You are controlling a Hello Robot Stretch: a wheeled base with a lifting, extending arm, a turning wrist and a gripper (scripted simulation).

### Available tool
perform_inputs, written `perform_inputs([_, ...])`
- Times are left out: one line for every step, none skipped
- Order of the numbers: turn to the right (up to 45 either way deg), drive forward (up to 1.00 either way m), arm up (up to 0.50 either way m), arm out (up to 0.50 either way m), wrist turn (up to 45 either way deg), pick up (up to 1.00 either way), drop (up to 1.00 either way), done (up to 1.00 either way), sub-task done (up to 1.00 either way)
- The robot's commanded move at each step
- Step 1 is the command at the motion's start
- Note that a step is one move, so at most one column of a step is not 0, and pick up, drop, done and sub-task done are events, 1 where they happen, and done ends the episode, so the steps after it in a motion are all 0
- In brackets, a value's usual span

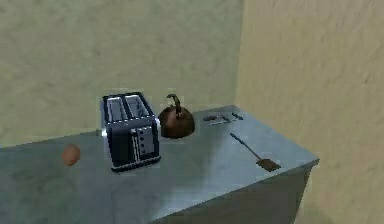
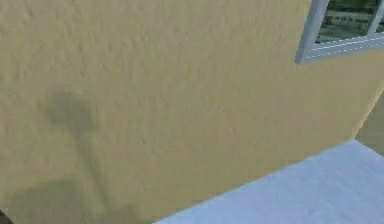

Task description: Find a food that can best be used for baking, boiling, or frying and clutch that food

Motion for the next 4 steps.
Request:
perform_inputs([-45.0, 0.0, 0.0, 0.0, 0.0, 0.0, 0.0, 0.0, 0.0])
perform_inputs([-45.0, 0.0, 0.0, 0.0, 0.0, 0.0, 0.0, 0.0, 0.0])
perform_inputs([-30.0, 0.0, 0.0, 0.0, 0.0, 0.0, 0.0, 0.0, 0.0])
perform_inputs([-3.0, 0.0, 0.0, 0.0, 0.0, 0.0, 0.0, 0.0, 0.0])
